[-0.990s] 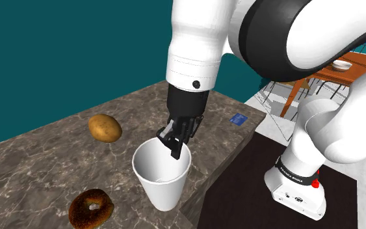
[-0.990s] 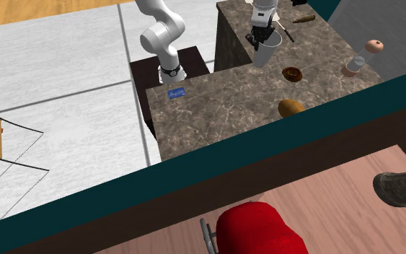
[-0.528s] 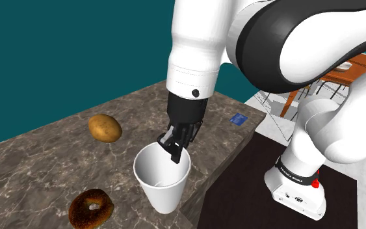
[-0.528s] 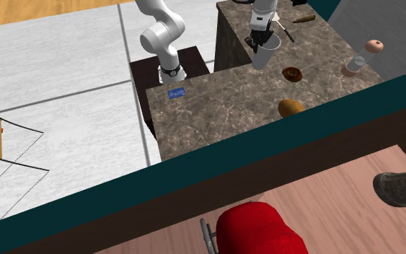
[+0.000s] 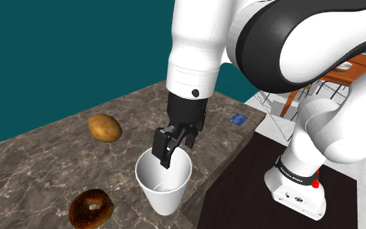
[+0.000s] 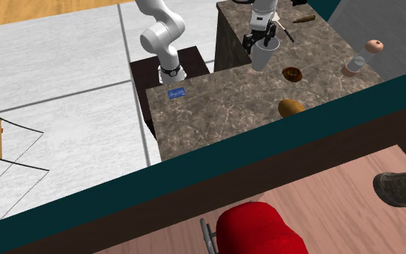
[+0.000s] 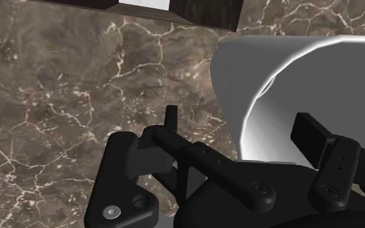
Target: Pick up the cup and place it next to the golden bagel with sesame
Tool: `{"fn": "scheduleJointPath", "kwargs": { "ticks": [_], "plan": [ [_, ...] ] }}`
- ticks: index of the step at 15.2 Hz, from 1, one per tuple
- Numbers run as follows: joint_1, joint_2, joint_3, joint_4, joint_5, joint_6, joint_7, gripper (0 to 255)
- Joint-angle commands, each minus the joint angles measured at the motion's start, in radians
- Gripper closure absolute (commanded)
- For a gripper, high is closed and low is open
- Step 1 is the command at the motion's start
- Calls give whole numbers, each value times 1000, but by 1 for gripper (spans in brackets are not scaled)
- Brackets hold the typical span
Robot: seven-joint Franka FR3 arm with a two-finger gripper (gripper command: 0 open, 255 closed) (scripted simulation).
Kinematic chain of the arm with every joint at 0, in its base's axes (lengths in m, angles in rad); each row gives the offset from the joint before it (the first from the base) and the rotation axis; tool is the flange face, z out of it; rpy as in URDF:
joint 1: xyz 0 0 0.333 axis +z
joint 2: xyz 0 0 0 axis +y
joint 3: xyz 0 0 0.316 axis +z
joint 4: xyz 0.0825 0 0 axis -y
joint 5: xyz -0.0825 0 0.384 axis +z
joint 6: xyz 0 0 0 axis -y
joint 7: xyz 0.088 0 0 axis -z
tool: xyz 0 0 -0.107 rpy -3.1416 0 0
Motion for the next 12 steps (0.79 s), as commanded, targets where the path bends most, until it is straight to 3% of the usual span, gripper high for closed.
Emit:
{"fn": "scheduleJointPath", "kwargs": {
  "ticks": [1, 5, 12],
  "plan": [
    [0, 0, 0, 0, 0, 0, 0, 0],
    [-5, -41, -31, 91, -10, -133, -1, 0],
    [-5, -41, -31, 91, -10, -133, -1, 0]
  ]
}}
